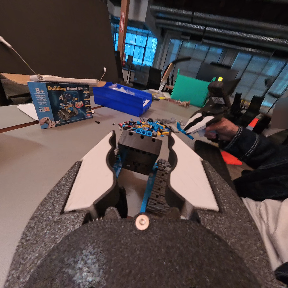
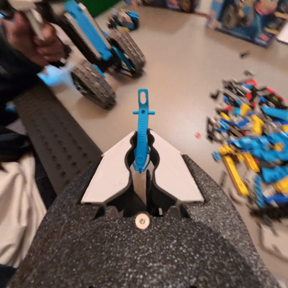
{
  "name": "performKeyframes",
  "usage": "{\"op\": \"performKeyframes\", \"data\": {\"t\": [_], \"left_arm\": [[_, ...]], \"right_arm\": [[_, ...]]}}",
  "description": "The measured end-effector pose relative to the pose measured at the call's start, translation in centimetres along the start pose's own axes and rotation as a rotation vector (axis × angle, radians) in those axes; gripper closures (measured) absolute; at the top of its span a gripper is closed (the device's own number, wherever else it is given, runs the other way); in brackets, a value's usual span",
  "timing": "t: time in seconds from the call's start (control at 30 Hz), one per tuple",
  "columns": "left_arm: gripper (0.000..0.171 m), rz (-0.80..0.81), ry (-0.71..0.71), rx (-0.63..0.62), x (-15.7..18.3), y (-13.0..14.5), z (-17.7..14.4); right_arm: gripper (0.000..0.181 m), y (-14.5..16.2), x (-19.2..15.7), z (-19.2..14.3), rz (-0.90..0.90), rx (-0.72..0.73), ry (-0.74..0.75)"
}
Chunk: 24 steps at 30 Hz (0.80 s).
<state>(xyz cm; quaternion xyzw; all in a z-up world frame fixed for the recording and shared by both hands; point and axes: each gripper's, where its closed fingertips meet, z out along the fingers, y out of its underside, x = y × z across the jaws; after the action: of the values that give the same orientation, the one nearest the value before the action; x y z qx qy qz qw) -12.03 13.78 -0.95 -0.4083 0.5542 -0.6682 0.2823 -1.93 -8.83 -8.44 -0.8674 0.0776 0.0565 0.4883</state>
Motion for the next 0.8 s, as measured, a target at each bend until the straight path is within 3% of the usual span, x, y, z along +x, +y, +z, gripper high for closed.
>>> {"op": "performKeyframes", "data": {"t": [0.17,0.3,0.47,0.63,0.73,0.8], "left_arm": [[0.115,0.013,0.076,0.073,4.2,-0.4,0.3],[0.115,-0.059,0.191,0.035,8.4,1.3,2.3],[0.111,-0.228,0.245,0.092,9.3,0.9,3.6],[0.121,-0.310,0.201,0.134,7.2,0.5,2.9],[0.146,-0.274,0.206,0.104,7.3,1.0,2.9],[0.146,-0.214,0.141,0.094,6.8,1.2,3.1]], "right_arm": [[0.171,-7.4,-6.9,2.7,0.223,0.247,-0.489],[0.171,-11.9,-10.6,5.0,0.298,0.320,-0.769],[0.171,-16.9,-14.1,6.8,0.397,0.387,-1.098],[0.171,-16.7,-15.8,9.9,0.275,0.437,-1.059],[0.171,-16.2,-15.1,10.2,0.214,0.452,-0.967],[0.171,-15.8,-14.0,9.8,0.172,0.468,-0.909]]}}
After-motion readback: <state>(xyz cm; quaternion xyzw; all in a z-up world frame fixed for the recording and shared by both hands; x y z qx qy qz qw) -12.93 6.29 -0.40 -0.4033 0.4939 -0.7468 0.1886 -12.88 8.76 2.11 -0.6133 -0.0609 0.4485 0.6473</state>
